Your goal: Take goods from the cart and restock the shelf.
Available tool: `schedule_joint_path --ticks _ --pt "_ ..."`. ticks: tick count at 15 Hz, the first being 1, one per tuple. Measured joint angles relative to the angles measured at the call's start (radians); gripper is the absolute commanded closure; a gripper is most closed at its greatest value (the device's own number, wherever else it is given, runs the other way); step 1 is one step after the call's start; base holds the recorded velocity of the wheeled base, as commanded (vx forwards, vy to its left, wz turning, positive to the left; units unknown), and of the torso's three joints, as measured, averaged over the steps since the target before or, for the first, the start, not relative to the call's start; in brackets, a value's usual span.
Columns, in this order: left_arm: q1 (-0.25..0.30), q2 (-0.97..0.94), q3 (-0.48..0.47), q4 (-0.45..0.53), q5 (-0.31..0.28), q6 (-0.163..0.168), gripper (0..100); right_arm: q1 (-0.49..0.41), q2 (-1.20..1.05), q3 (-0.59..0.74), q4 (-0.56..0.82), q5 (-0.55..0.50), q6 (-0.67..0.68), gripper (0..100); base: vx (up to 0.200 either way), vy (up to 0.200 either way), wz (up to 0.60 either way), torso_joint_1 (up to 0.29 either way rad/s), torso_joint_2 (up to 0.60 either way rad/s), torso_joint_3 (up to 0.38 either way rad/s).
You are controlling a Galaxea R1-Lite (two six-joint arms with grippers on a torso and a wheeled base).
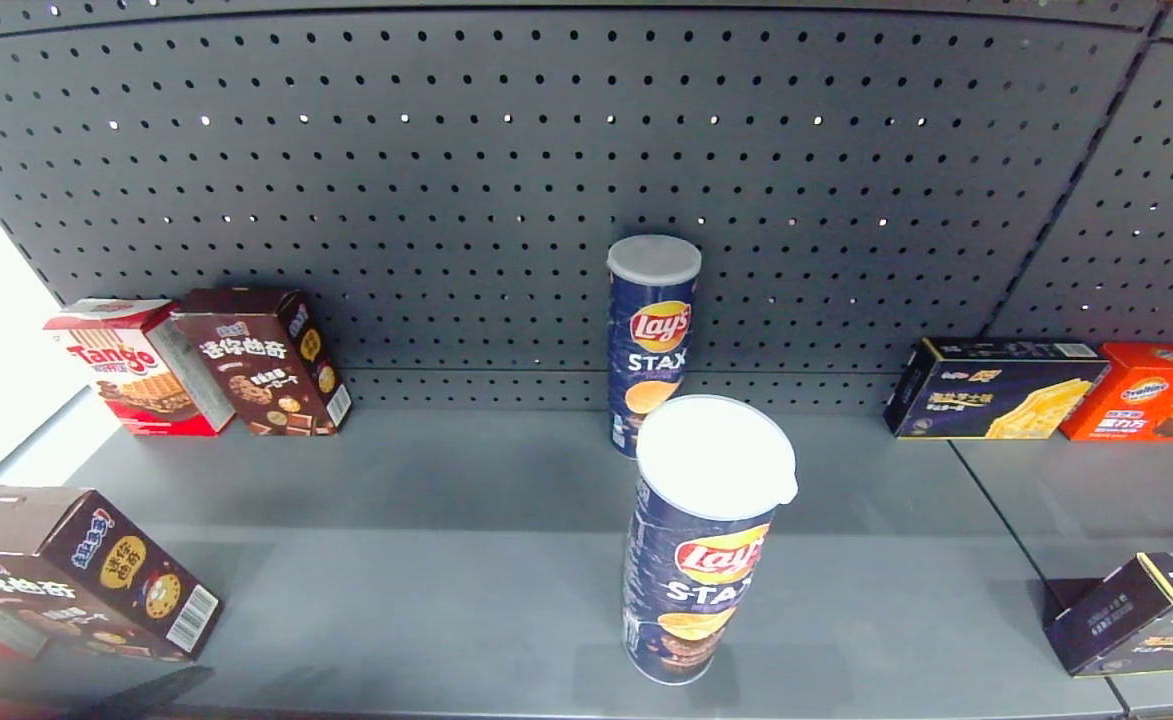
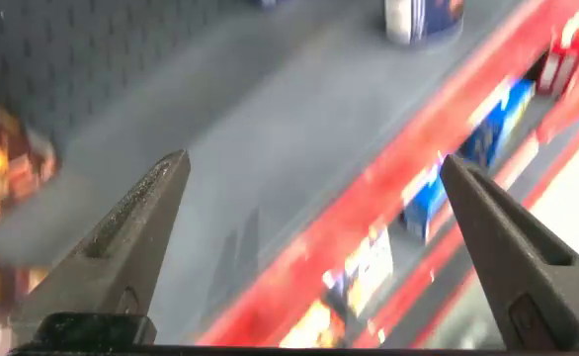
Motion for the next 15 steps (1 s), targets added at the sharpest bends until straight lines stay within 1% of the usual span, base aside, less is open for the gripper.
schedule_joint_path --ticks 2,3,4,5,6,8,9,11,12,13,14,15 --pt "0.112 -0.121 0.000 0.134 -0.117 0.015 0 0.000 0.000 0.000 0.000 0.000 0.000 0 0.000 0.000 0.00 0.000 0.00 0.000" --pt "0.189 -0.185 0.000 0.204 -0.186 0.023 0 0.000 0.000 0.000 0.000 0.000 0.000 0 0.000 0.000 0.00 0.000 0.00 0.000" --pt "0.279 -0.251 0.000 0.279 -0.258 0.028 0 0.000 0.000 0.000 0.000 0.000 0.000 0 0.000 0.000 0.00 0.000 0.00 0.000" --pt "0.363 -0.310 0.000 0.338 -0.317 0.031 0 0.000 0.000 0.000 0.000 0.000 0.000 0 0.000 0.000 0.00 0.000 0.00 0.000" --pt "0.452 -0.368 0.000 0.385 -0.363 0.033 0 -0.001 0.000 0.000 0.000 0.000 0.000 0 0.000 0.000 0.00 0.000 0.00 0.000" --pt "0.630 -0.479 0.000 0.438 -0.421 0.031 0 -0.001 0.000 0.000 0.000 0.000 0.000 0 0.000 0.000 0.00 0.000 0.00 0.000" --pt "0.690 -0.520 0.000 0.452 -0.439 0.022 0 0.000 0.000 0.000 -0.001 0.000 0.000 0 0.000 0.000 0.00 0.000 0.00 0.000" --pt "0.753 -0.571 -0.001 0.462 -0.447 0.006 0 0.000 0.000 0.000 0.000 0.000 0.000 0 0.000 0.000 0.00 0.000 0.00 0.000" --pt "0.770 -0.586 -0.002 0.464 -0.447 -0.003 0 0.000 0.000 0.000 0.000 0.000 0.000 0 0.000 0.000 0.00 0.000 0.00 0.000" --pt "0.800 -0.598 -0.002 0.465 -0.447 -0.021 0 0.000 0.000 0.000 0.000 0.000 0.000 0 0.000 0.000 0.00 0.000 0.00 0.000" --pt "0.834 -0.616 -0.002 0.467 -0.445 -0.076 0 0.000 0.000 0.000 0.000 0.000 0.000 0 0.000 0.000 0.00 0.000 0.00 0.000" --pt "0.847 -0.640 -0.002 0.467 -0.443 -0.128 0 0.000 0.000 0.000 0.000 0.000 0.000 0 0.000 0.000 0.00 0.000 0.00 0.000"
